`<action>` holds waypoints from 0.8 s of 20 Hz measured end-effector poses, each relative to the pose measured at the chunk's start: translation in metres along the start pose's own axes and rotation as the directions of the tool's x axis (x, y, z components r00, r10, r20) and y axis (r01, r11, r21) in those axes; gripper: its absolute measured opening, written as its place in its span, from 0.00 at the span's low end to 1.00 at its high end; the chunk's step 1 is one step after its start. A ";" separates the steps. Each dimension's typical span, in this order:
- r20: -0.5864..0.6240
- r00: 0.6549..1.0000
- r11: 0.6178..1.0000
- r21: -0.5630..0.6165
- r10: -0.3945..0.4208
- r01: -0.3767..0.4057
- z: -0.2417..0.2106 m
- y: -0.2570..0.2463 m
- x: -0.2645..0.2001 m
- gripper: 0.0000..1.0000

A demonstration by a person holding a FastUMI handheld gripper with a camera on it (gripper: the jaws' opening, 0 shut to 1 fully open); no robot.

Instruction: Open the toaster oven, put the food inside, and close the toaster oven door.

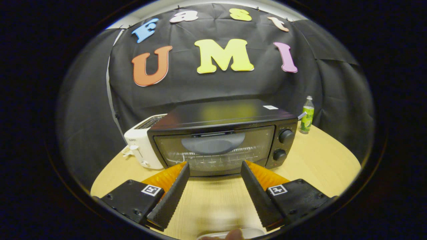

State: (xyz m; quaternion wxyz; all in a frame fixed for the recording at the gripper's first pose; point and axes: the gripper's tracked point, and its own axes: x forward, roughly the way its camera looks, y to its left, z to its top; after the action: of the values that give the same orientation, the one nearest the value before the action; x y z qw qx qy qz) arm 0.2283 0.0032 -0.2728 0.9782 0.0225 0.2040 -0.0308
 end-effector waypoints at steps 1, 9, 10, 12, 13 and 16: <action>0.028 1.000 1.000 -0.001 -0.001 0.001 0.011 -0.001 -0.007 1.00; 0.226 0.974 0.999 -0.024 -0.015 0.021 0.110 -0.009 -0.113 1.00; 0.250 0.968 0.999 -0.031 -0.011 0.019 0.123 -0.009 -0.130 1.00; 0.293 0.956 0.999 -0.042 0.015 -0.002 0.144 -0.006 -0.161 1.00; 0.301 0.953 0.999 -0.047 0.022 -0.008 0.152 -0.006 -0.176 1.00; 0.335 0.942 0.997 -0.068 0.002 0.022 0.166 -0.018 -0.215 1.00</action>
State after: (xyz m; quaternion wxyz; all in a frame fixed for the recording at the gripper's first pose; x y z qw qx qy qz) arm 0.0959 -0.0128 -0.0355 0.9987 -0.0188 0.0356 -0.0318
